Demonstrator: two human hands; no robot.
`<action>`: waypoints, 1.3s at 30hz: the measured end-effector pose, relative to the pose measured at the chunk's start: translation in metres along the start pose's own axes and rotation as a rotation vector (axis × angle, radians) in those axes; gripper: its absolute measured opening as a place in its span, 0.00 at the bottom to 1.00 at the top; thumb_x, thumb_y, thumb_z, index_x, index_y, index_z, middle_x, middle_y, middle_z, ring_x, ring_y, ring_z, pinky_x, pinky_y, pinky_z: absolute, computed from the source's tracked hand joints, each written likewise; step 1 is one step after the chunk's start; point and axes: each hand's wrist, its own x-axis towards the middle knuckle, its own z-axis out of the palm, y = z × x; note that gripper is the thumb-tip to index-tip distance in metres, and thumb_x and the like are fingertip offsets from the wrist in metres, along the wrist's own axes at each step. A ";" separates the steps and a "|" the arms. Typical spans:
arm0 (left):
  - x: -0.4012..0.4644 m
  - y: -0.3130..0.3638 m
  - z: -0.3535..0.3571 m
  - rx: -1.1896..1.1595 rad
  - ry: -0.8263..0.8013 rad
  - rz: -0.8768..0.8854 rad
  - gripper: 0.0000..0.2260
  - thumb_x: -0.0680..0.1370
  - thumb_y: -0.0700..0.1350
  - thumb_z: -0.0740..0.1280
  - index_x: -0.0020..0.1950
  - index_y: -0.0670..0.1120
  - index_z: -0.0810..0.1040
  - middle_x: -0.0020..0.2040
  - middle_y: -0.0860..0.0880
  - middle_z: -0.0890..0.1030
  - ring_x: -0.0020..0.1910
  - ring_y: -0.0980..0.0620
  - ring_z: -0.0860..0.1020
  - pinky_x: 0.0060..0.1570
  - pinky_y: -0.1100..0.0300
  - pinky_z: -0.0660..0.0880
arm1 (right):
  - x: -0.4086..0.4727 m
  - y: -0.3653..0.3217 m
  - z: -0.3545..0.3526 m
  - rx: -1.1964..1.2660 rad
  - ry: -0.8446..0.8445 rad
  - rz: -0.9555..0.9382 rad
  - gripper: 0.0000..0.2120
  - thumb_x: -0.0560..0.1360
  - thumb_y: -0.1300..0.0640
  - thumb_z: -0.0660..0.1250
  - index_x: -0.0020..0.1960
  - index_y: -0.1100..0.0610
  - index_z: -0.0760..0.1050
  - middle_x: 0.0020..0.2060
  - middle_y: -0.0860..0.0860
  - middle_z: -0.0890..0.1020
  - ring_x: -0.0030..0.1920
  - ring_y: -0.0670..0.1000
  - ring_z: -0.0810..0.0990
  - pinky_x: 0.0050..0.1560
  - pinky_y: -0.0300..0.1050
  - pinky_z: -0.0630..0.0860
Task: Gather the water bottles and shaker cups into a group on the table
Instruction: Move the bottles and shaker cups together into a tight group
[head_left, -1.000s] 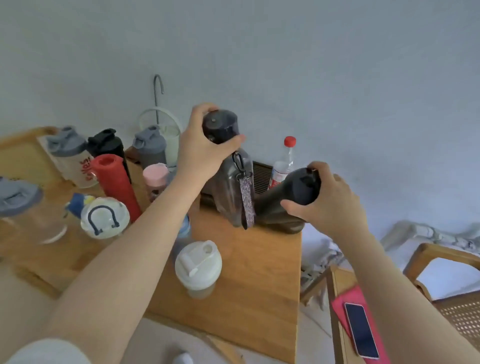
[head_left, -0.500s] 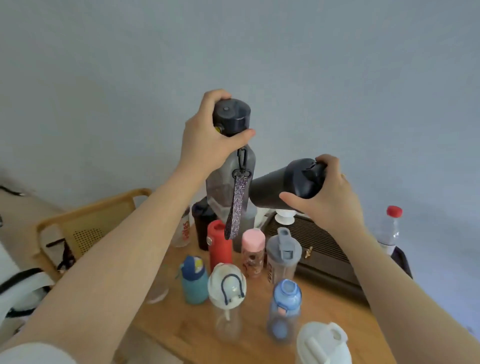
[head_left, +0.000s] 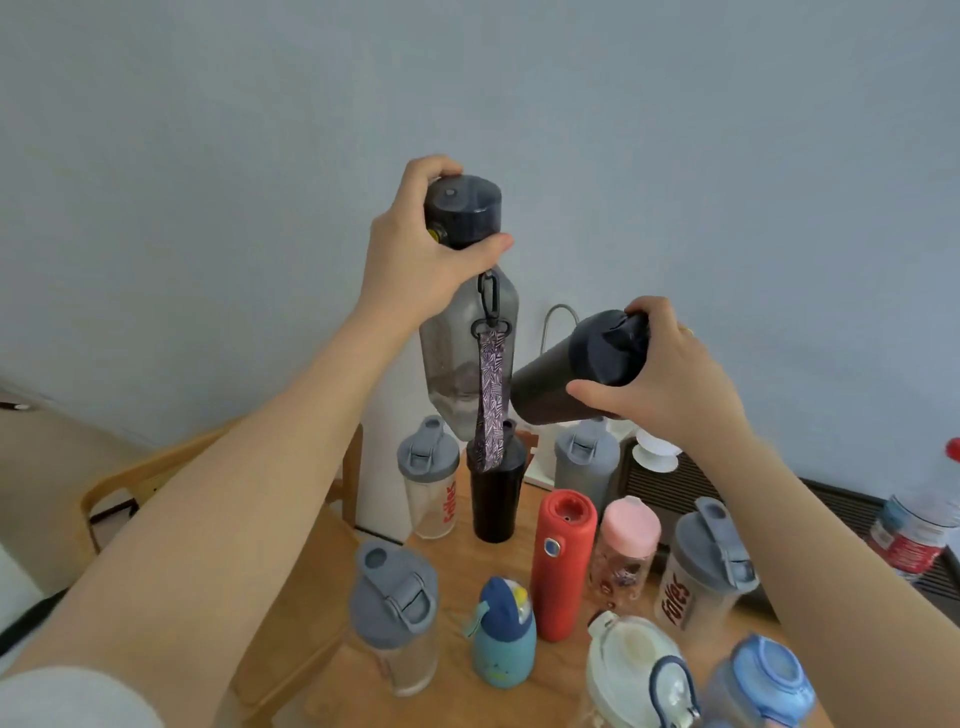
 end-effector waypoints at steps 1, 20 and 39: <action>0.005 -0.005 0.000 0.001 0.005 0.008 0.26 0.65 0.48 0.76 0.59 0.45 0.70 0.49 0.55 0.75 0.46 0.57 0.74 0.48 0.70 0.70 | 0.003 0.000 0.001 -0.014 -0.039 -0.015 0.36 0.60 0.41 0.74 0.61 0.51 0.61 0.49 0.48 0.73 0.48 0.53 0.73 0.47 0.52 0.74; 0.071 -0.200 0.050 -0.172 -0.473 -0.014 0.28 0.65 0.46 0.77 0.61 0.47 0.69 0.52 0.53 0.75 0.49 0.53 0.74 0.48 0.65 0.70 | 0.004 -0.037 0.185 -0.618 -0.760 -0.016 0.44 0.64 0.39 0.72 0.70 0.53 0.54 0.62 0.56 0.70 0.56 0.61 0.76 0.45 0.52 0.74; -0.003 -0.303 0.113 -0.099 -1.028 -0.204 0.27 0.68 0.44 0.75 0.63 0.44 0.67 0.61 0.45 0.74 0.53 0.48 0.71 0.50 0.59 0.67 | -0.015 -0.007 0.250 -0.625 -0.807 0.308 0.45 0.64 0.43 0.74 0.73 0.50 0.53 0.69 0.53 0.65 0.65 0.58 0.68 0.60 0.53 0.70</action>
